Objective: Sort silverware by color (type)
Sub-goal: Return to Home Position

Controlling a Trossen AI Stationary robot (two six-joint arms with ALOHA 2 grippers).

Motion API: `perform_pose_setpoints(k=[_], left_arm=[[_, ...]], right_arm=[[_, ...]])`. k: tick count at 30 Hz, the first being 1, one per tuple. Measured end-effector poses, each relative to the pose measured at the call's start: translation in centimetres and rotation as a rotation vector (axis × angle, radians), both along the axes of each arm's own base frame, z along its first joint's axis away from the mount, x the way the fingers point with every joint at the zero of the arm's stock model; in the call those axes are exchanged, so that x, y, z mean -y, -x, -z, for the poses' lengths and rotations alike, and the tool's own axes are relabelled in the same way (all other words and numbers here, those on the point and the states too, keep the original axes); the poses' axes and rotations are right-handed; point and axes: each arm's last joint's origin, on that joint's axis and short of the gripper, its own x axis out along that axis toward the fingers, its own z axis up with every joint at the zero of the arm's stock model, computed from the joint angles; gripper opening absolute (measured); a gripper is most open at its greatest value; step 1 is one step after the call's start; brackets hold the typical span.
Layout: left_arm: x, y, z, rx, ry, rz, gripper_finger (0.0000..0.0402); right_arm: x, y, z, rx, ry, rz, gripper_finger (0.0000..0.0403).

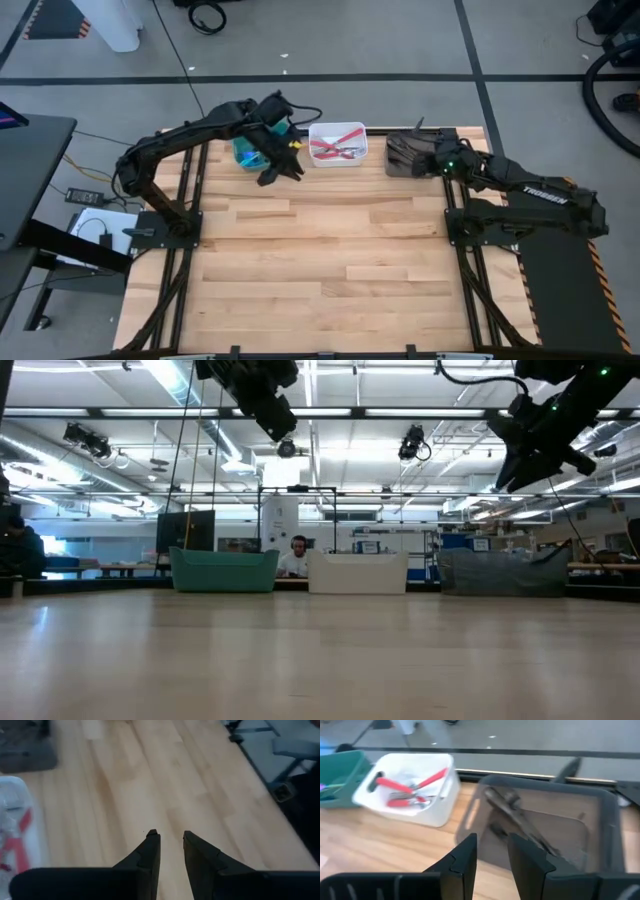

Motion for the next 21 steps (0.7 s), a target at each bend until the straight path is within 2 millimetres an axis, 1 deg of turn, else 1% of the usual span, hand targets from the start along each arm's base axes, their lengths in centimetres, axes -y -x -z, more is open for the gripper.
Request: perform_pose_setpoints(k=[6,11,14,18,21], left_arm=[[0.9,0.7,-0.2,0.031,0.134,0.13,0.0084],[1.2,0.9,-0.2,0.01,0.161,0.143,0.0083],[1.7,1.0,-0.1,-0.015,0.176,0.156,0.0076],[3.0,0.7,-0.2,-0.021,0.221,0.197,0.0057],[4.8,0.5,-0.8,-0.025,0.236,0.227,0.0041]], right_arm=[[-1.0,-0.9,-0.4,0.02,0.057,-0.103,0.0117],[-1.9,-1.7,-1.1,0.044,0.144,-0.192,0.0117],[-2.4,-2.3,-1.5,0.076,0.196,-0.258,0.0117],[-3.0,-2.9,-2.0,0.098,0.274,-0.326,0.0117],[-3.4,-3.2,-2.4,0.124,0.306,-0.371,0.0117]])
